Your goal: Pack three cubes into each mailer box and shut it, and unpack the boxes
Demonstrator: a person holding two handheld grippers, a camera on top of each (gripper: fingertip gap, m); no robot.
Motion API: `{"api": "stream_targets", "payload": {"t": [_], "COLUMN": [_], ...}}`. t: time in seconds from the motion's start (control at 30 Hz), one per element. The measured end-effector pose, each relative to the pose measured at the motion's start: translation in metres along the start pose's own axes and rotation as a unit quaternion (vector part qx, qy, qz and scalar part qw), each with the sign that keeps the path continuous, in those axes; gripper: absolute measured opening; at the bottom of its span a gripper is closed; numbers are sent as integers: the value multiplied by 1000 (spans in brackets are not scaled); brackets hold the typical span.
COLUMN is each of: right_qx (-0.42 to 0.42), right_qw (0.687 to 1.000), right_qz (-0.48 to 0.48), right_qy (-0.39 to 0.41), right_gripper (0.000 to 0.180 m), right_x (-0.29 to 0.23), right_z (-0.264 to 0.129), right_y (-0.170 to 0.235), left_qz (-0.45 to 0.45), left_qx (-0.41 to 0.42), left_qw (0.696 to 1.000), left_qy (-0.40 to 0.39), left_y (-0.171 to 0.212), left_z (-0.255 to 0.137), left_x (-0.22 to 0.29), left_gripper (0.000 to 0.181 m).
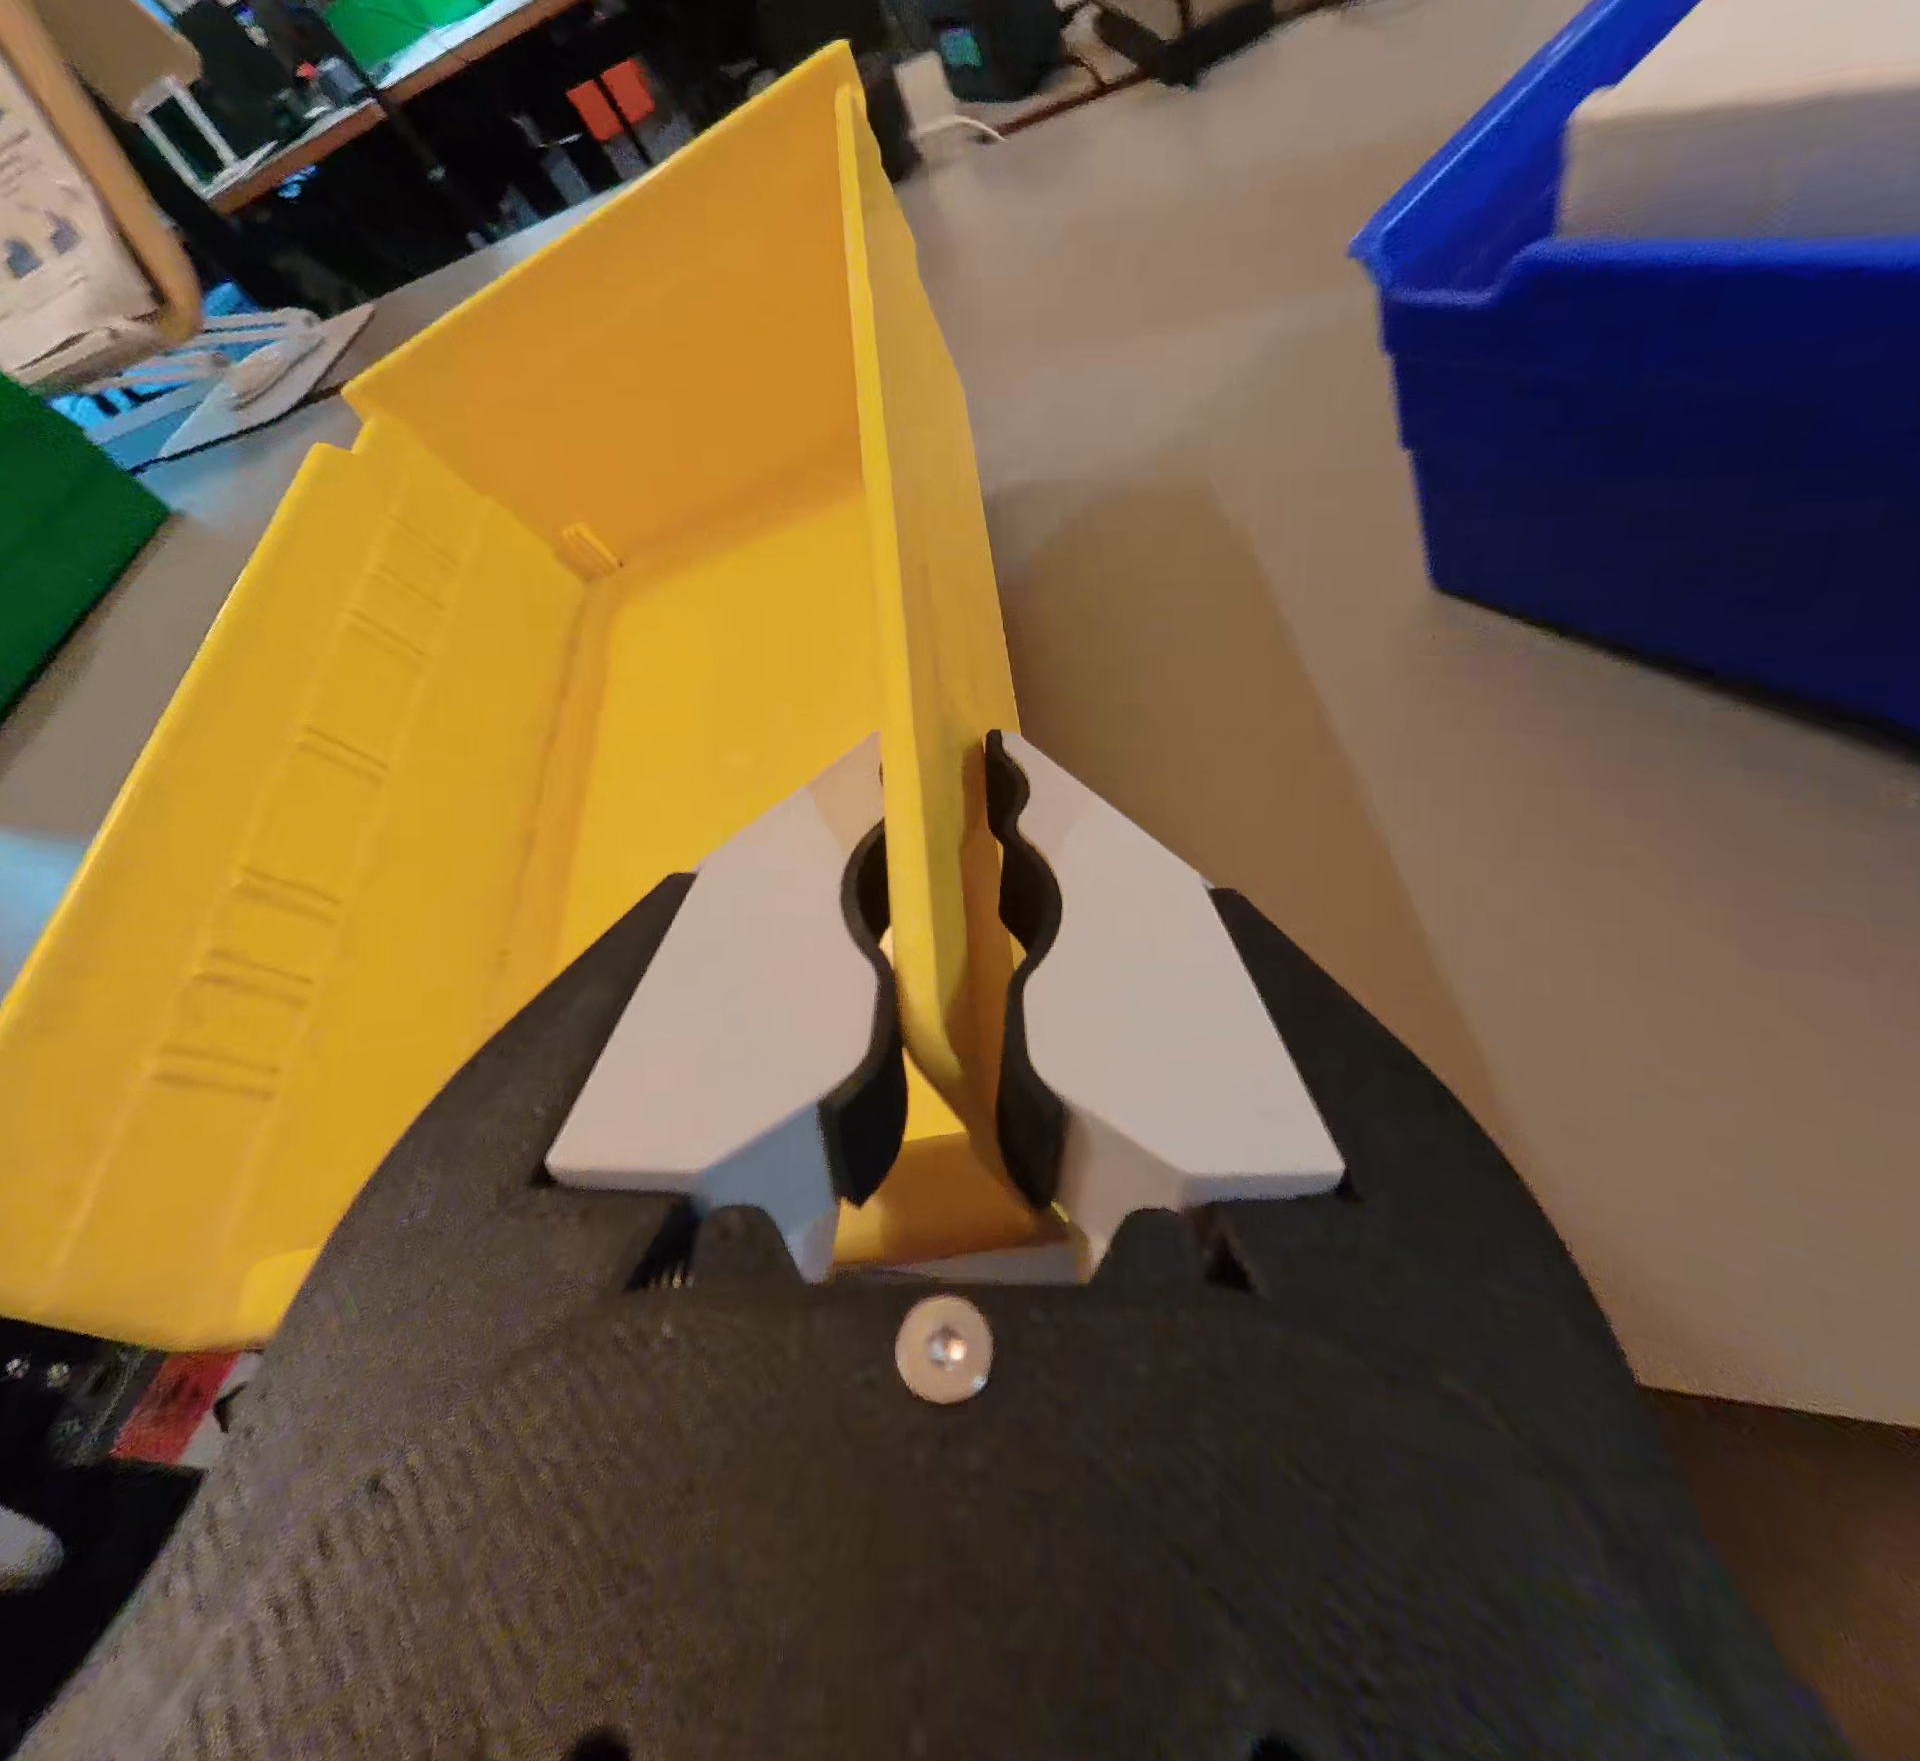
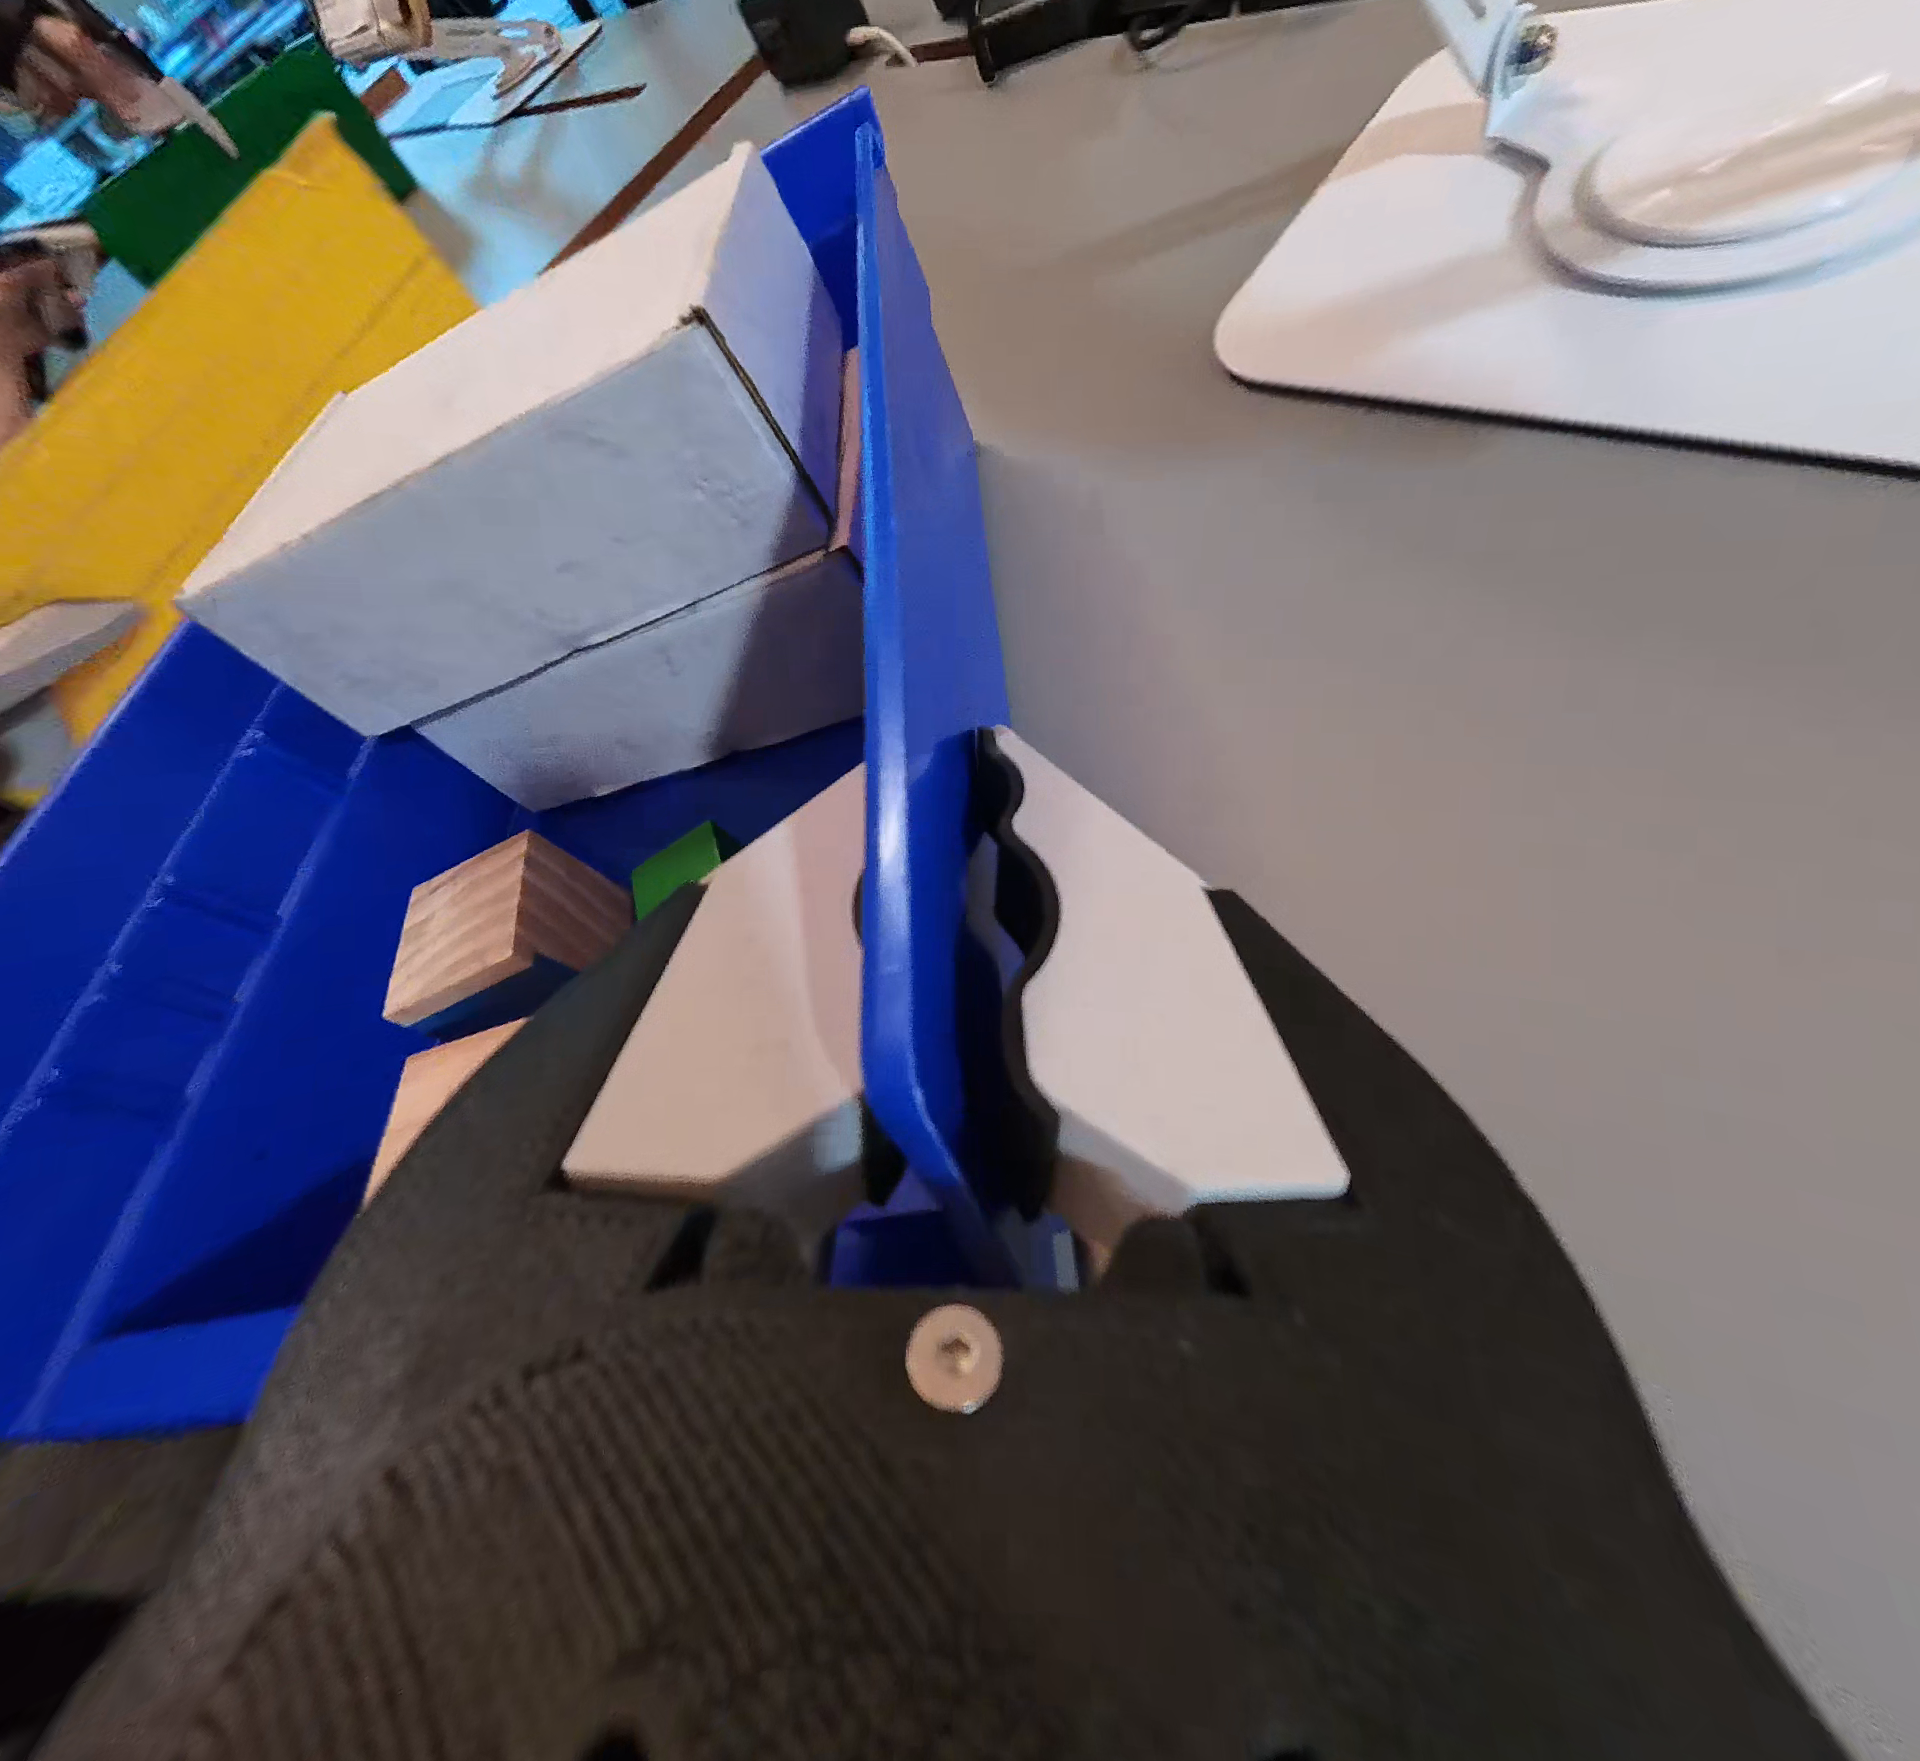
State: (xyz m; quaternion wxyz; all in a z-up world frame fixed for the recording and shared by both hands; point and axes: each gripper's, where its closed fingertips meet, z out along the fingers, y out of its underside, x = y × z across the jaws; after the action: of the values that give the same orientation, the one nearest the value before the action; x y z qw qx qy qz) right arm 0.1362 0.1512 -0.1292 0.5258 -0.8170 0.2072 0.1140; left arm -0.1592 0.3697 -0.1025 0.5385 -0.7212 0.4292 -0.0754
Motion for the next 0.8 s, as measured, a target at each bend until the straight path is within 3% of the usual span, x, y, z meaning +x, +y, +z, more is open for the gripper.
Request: {"api": "stream_targets", "payload": {"t": [0.27, 0.4, 0.5, 0.63, 0.8], "right_qx": [82, 90, 76, 33, 61], "right_qw": [989, 987, 991, 997, 995], "right_qz": [54, 99, 79, 69, 36], "right_qy": [110, 91, 80, -12, -70], "right_gripper": [10, 34, 41, 72, 81], "right_x": [-88, -154, -185, -225, -199], "right_z": [116, 162, 179, 171, 96], "right_y": [2, 7, 11, 18, 8], "left_qz": [-19, -7, 12, 22, 22], "left_qx": [48, 75, 85, 103, 139], "left_qw": [996, 993, 991, 989, 989], "left_qy": [-67, -96, -106, -103, -49], "left_y": [-29, -48, -56, -70, -96], "left_z": [-45, -67, -83, -97, -119], "left_x": [-54, -67, -72, -67, -38], "left_gripper": [4, 5, 6, 5, 5]}}
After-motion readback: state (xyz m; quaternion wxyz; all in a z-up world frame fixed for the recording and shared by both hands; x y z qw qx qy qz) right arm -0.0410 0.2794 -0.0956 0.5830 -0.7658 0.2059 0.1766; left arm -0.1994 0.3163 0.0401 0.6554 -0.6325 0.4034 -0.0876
